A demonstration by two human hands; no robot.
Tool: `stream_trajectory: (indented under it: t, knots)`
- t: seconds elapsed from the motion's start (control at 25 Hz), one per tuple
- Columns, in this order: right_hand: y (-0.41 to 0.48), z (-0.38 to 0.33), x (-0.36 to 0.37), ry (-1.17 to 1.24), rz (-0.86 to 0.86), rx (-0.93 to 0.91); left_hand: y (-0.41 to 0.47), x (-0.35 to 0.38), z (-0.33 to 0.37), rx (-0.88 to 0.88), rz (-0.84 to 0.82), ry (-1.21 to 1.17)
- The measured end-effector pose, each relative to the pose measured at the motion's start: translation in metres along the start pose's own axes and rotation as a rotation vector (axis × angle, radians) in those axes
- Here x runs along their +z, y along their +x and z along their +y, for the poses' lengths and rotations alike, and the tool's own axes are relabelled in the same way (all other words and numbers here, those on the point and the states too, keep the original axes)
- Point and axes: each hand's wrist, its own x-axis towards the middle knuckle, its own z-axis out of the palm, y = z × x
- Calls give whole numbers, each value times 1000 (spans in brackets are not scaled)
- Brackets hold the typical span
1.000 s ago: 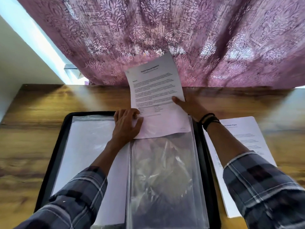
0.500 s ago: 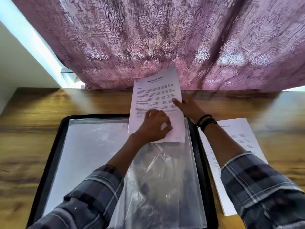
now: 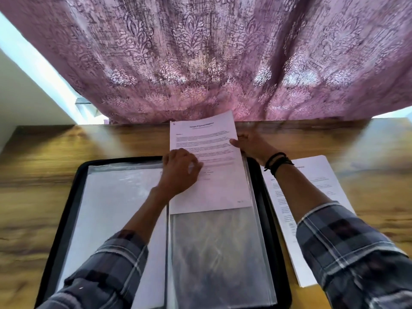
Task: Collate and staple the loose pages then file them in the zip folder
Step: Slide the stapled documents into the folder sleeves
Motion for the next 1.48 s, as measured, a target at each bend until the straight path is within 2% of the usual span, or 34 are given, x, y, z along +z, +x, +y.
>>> stream_trajectory:
  t: [0.16, 0.32, 0.4, 0.52, 0.6, 0.76, 0.84, 0.92, 1.04, 1.12, 1.2, 1.28, 1.48]
  knots:
    - [11, -6, 13, -55, 192, -69, -14, -2, -40, -1, 96, -79]
    - [21, -11, 22, -96, 254, -130, -20, 7, -44, 43, 140, -64]
    - [18, -13, 16, -127, 198, -119, -20, 6, -43, 34, 169, -99]
    - [9, -17, 0, -155, -81, -30, -20, 6, -44, 33, 210, -135]
    - [9, -25, -3, -285, -161, -12, -21, 7, -44, 26, 202, -156]
    - [28, -35, 18, -572, 71, -225, -21, 7, -44, 14, 197, -163]
    - [35, -37, 34, -644, 133, -210, -22, 6, -44, 10, 196, -171]
    - [40, -35, 43, -715, 141, -122, -22, 5, -43, 2, 200, -181]
    - [41, -33, 45, -822, 144, -133, -22, 5, -42, -20, 200, -204]
    - [37, -35, 42, -897, 79, -107, -22, 4, -42, -22, 216, -217]
    - [23, -36, 39, -869, -13, -77, -21, 5, -44, -22, 214, -212]
    - [-2, -33, 42, -757, -29, -82, -22, 5, -43, -32, 201, -206]
    - [-54, -5, 52, -479, 220, -298, -23, 3, -42, -25, 213, -209]
